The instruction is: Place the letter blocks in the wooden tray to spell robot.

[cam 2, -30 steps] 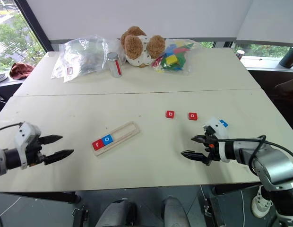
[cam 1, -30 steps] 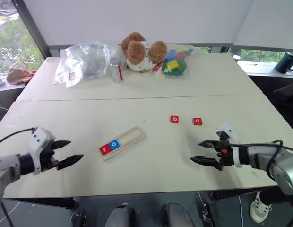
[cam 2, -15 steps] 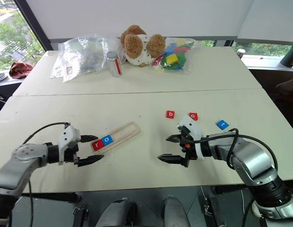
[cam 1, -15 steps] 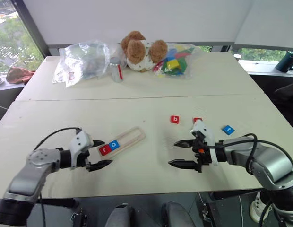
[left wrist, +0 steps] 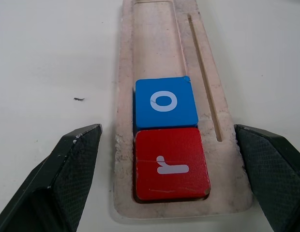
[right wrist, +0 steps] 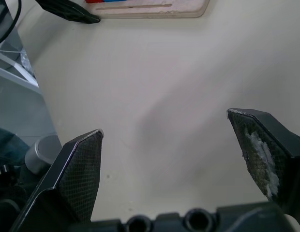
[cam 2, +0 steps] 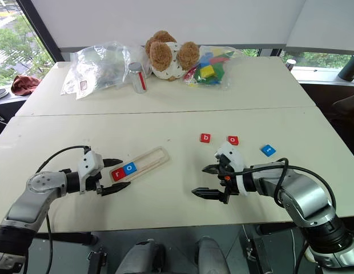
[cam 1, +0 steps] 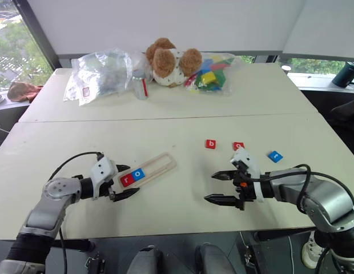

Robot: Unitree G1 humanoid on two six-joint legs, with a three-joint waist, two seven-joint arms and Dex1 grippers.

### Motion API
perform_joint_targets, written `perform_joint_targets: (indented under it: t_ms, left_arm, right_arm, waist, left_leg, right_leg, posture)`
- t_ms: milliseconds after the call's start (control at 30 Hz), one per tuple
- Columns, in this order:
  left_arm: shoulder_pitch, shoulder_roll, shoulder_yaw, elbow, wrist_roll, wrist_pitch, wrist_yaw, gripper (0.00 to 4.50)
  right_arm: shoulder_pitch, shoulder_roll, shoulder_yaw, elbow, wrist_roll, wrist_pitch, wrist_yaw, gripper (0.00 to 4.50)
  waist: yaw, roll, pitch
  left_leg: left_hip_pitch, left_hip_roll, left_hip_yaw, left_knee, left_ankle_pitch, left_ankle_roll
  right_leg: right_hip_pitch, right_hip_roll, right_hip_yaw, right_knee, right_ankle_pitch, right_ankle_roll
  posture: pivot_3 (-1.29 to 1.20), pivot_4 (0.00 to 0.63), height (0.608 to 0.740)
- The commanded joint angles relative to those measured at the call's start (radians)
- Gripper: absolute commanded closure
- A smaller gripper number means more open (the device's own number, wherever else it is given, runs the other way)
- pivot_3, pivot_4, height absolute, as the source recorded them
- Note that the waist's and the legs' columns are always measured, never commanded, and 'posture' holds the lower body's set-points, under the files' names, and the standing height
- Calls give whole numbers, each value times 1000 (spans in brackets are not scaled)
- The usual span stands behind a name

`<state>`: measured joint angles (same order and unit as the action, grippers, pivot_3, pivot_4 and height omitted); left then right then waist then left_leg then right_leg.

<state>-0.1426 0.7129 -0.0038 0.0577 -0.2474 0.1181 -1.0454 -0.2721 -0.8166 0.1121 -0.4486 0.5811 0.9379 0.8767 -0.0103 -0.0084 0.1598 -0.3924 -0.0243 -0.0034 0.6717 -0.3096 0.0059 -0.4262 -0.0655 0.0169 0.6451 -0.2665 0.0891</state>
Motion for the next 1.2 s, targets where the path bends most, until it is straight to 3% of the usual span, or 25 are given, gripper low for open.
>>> perform_joint_targets:
  t_ms: [33,300,400,433,667,833,1200]
  left_arm:
    - [-3,24,-28,47,64,-23,4,0]
    - [-8,20,-52,96,62,-36,-24,0]
    - [-21,18,-52,112,61,-43,-31,1328]
    - [-25,20,-54,116,63,-46,-36,1399]
    - [-98,20,-77,159,65,-68,-74,1398]
    - [-240,-30,-162,231,92,-137,-166,1398]
    - [-659,-274,-293,780,234,-434,-306,1398]
  right_arm:
    - [1,-7,-24,-24,-2,-23,-2,56]
    - [12,-20,-52,-37,13,-13,1,56]
    - [4,-22,-78,-19,15,-15,-3,0]
    - [2,-22,-83,-13,13,-16,-5,0]
    - [17,-30,-107,-11,12,-13,-12,0]
    - [40,-51,-163,8,9,-16,-21,0]
    - [158,-39,-331,-17,-6,-23,-138,0]
  waist:
    - [0,0,0]
    - [-1,1,-1]
    - [-1,1,-1]
    - [-1,2,-1]
    - [3,3,-2]
    - [23,3,-2]
    - [52,2,-2]
  left_leg:
    - [0,0,0,0,0,0]
    - [1,0,0,3,0,0]
    - [1,0,0,4,0,0]
    - [1,0,0,5,0,0]
    - [1,0,-1,7,0,0]
    - [1,0,-1,9,0,0]
    - [-3,-2,-1,12,-1,3]
  right_leg:
    - [0,0,0,0,0,0]
    - [2,0,0,2,0,0]
    - [3,0,0,2,0,0]
    - [3,0,0,3,0,0]
    - [4,0,0,4,0,0]
    - [5,0,-1,4,0,0]
    - [5,1,-2,2,0,1]
  posture:
    - [0,150,740]
    - [0,150,740]
    - [0,150,740]
    - [0,150,740]
    - [0,150,740]
    - [0,150,740]
    - [0,150,740]
